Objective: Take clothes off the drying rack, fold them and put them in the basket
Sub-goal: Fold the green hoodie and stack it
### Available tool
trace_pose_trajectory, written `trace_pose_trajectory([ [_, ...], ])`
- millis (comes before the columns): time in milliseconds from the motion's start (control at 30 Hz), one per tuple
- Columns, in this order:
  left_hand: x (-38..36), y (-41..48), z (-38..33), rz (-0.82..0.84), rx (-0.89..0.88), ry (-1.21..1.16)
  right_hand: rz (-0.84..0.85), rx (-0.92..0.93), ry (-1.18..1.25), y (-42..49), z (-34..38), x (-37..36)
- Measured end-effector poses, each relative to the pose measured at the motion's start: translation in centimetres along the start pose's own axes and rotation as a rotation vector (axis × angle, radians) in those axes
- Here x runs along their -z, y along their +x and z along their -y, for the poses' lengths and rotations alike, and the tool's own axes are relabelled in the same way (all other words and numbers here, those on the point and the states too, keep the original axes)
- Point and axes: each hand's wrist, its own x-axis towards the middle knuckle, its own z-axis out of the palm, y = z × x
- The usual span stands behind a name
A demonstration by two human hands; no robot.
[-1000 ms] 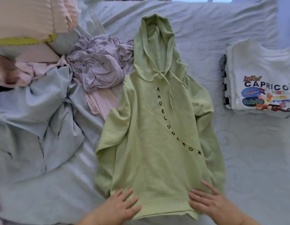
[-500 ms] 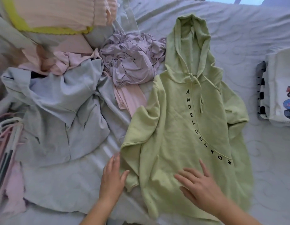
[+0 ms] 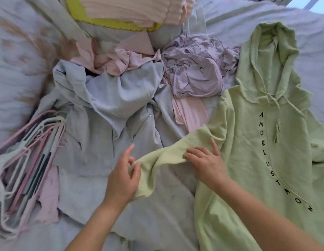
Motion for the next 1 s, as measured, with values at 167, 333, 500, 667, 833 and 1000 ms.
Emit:
trace_pose_trajectory([
  [167,9.7,6.6,0.9,-0.114,-0.212,0.077,-0.139,0.002,0.019,2.1,0.8,0.9],
  [333,10.6,12.4,6.5,-0.065,-0.141,0.402,0.09,0.009,-0.021,3.5,3.0,-0.5],
  [500,6.4,11.6,12.1,-0.124,0.315,0.22,0.369,-0.103,-0.089,3.8,4.5,-2.1],
  [667,3.4,10.0,13.9,-0.193,0.656,-0.125,0.359,-0.121,-0.1,3.4,4.8,-2.9],
  [833,3.5,11.3,13.2,-0.244,0.221,0.316,0.336,-0.103,-0.104,3.4,4.6,-3.3],
  [1000,5.7,13.8,13.5,0.021,0.082,0.437,0.379,-0.107,-0.128,3.5,4.5,-3.5],
])
